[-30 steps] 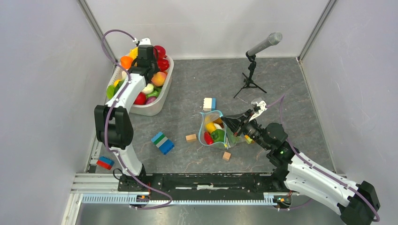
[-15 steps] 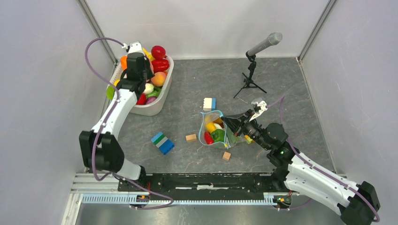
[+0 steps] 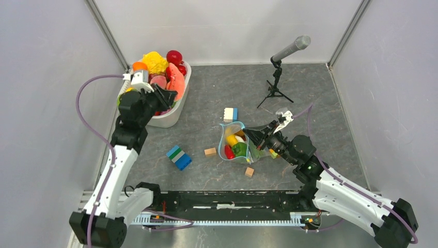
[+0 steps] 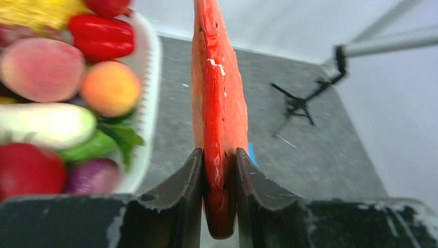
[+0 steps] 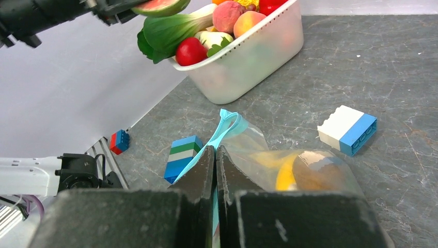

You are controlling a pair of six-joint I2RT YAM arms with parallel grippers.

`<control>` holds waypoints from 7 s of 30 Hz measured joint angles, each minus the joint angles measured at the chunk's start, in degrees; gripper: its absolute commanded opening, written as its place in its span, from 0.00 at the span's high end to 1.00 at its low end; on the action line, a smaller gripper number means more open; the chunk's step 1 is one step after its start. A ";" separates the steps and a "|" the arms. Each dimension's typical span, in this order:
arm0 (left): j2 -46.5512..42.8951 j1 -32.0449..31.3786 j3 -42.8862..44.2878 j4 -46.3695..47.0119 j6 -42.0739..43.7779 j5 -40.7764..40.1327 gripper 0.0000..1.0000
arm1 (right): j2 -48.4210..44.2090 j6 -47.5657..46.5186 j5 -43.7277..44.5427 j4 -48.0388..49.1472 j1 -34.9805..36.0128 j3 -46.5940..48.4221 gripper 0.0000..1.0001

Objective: Place the food in the zip-top bag and seal the zipper
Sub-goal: Place the fake fruit in the zipper food storage bag, then adjust the zipper food storage bag at the center of the board.

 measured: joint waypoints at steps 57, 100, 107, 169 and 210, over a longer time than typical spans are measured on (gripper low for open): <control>-7.28 -27.71 -16.68 -9.57 -21.49 25.05 0.98 | 8.17 -6.64 -8.96 -0.15 0.48 4.17 0.96; 14.93 -36.06 -12.35 16.87 -35.01 10.03 0.74 | 7.85 -14.14 -3.48 0.98 10.91 4.37 0.97; 14.97 -36.61 -12.33 21.44 -37.46 12.68 0.74 | 2.45 -13.99 1.75 4.87 11.28 0.15 0.97; -9.55 -40.57 -3.32 -12.92 -10.51 -14.25 0.00 | 1.99 -14.75 9.03 3.82 11.54 -0.90 1.00; -4.76 -29.90 -8.07 -15.67 -6.08 -1.51 0.12 | 3.74 -16.24 3.63 -0.04 11.54 1.90 0.99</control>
